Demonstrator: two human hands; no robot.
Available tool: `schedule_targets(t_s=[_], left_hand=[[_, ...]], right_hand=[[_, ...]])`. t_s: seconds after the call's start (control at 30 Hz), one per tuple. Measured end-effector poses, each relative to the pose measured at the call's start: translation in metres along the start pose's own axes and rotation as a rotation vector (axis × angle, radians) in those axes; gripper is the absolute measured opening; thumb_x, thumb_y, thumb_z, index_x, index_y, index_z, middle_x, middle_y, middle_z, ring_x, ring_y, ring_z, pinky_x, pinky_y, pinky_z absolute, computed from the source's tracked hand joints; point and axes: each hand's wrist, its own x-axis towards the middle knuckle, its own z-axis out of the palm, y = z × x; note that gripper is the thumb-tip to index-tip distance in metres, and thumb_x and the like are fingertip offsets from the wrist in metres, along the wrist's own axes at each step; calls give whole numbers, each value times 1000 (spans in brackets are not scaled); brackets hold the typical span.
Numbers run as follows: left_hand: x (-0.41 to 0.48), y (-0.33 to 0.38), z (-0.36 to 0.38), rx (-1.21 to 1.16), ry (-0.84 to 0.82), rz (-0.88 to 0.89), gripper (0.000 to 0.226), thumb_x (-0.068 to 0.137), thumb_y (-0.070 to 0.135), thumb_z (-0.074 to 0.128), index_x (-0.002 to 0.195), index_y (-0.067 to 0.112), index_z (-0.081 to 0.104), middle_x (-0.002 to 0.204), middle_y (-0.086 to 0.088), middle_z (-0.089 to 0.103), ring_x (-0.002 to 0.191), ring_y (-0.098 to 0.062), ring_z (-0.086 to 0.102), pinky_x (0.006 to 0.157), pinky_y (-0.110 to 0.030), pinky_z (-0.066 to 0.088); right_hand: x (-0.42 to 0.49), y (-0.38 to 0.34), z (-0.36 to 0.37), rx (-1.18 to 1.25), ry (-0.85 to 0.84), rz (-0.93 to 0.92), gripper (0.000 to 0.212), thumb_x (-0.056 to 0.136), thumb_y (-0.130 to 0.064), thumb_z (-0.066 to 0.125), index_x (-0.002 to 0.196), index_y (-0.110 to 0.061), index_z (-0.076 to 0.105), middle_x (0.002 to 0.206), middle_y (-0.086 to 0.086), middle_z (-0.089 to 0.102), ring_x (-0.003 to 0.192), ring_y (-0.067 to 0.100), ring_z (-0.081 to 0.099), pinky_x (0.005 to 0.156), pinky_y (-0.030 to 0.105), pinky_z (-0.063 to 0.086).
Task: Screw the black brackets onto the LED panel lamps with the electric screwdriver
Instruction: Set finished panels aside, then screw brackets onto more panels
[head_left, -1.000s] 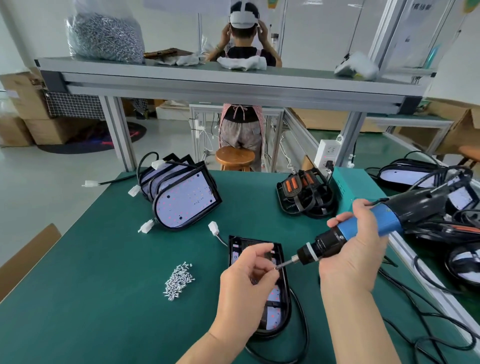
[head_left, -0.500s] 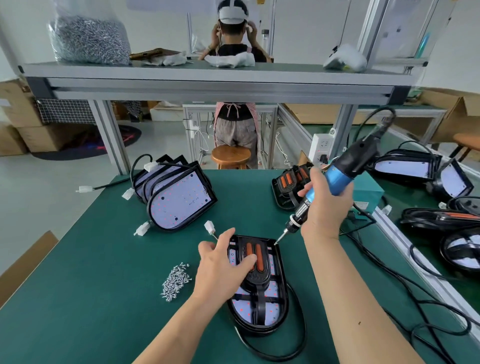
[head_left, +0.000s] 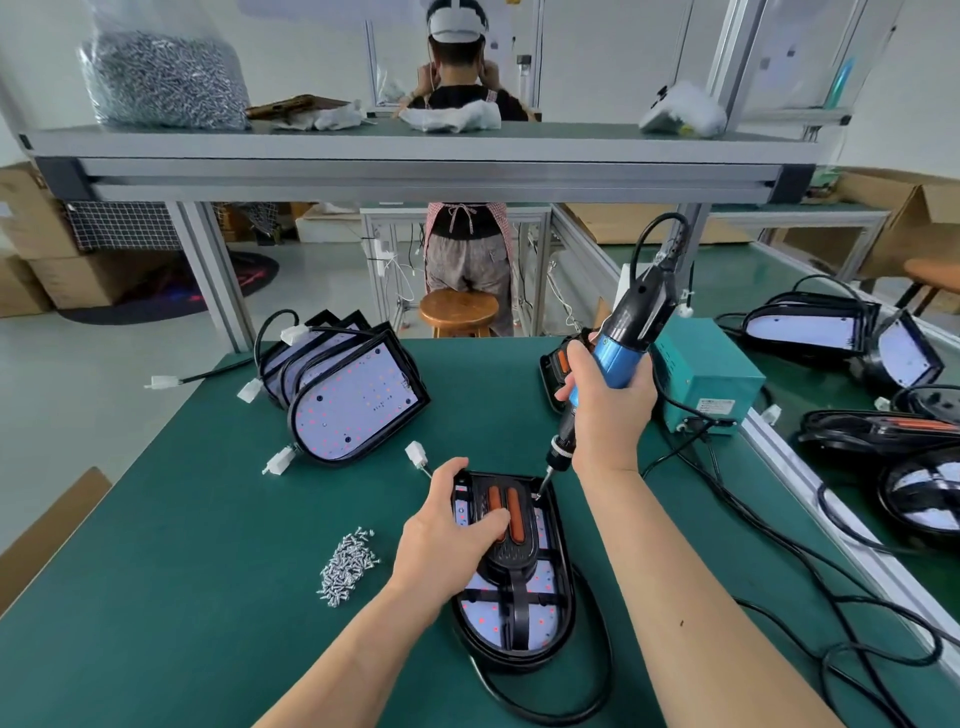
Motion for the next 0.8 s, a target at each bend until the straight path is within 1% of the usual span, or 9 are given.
schedule_targets(t_s=[0.07, 0.17, 0.3, 0.4, 0.5, 0.57, 0.67, 0.8], left_hand=[[0, -1, 0, -2, 1, -4, 62, 79, 47, 70, 130, 56, 38, 93, 10, 69, 87, -20, 69, 70, -28, 54], [2, -3, 1, -7, 4, 2, 61, 78, 47, 70, 129, 57, 38, 94, 7, 70, 88, -22, 70, 76, -34, 57], [3, -5, 2, -18, 8, 8, 60, 78, 48, 70, 128, 58, 38, 95, 10, 69, 86, -18, 69, 72, -30, 56], [3, -5, 2, -27, 16, 8, 62, 79, 48, 71, 131, 58, 39, 98, 16, 66, 83, -8, 65, 66, -20, 51], [2, -3, 1, -41, 12, 7, 62, 80, 48, 71, 131, 58, 38, 99, 19, 65, 82, -4, 64, 60, -14, 45], [1, -3, 1, -39, 12, 6, 62, 80, 48, 71, 131, 58, 38, 99, 20, 64, 81, -4, 64, 61, -15, 45], [1, -4, 1, -33, 5, 6, 62, 80, 48, 71, 132, 58, 38, 100, 20, 64, 81, -8, 66, 62, -19, 48], [2, -4, 1, -35, 4, 4, 62, 79, 49, 71, 131, 58, 38, 99, 18, 66, 80, -10, 67, 62, -20, 49]], right_hand=[[0, 2, 0, -5, -3, 2, 19, 80, -21, 75, 92, -21, 60, 76, 9, 58, 46, 16, 54, 50, 24, 47], [2, 4, 1, -7, -6, 1, 19, 79, -21, 75, 92, -20, 60, 76, 8, 59, 45, 15, 54, 50, 24, 48], [4, 5, 2, -27, -13, 2, 19, 78, -21, 75, 90, -20, 60, 76, 6, 58, 46, 15, 53, 49, 24, 48], [4, 6, 1, -34, -36, 5, 19, 79, -22, 75, 91, -20, 60, 79, 9, 59, 47, 16, 53, 50, 24, 49], [3, 6, 3, -46, -65, -4, 19, 79, -23, 76, 90, -22, 60, 76, 6, 59, 48, 17, 53, 51, 25, 49], [1, 7, 4, -52, -72, -9, 20, 78, -25, 76, 89, -22, 60, 73, 4, 58, 47, 18, 53, 52, 27, 50], [1, 7, 7, -57, -78, -11, 21, 77, -27, 76, 89, -22, 60, 70, 3, 58, 47, 17, 54, 52, 27, 50], [3, 7, 6, -64, -96, 8, 19, 78, -22, 75, 90, -20, 60, 73, 4, 58, 46, 17, 53, 51, 27, 49]])
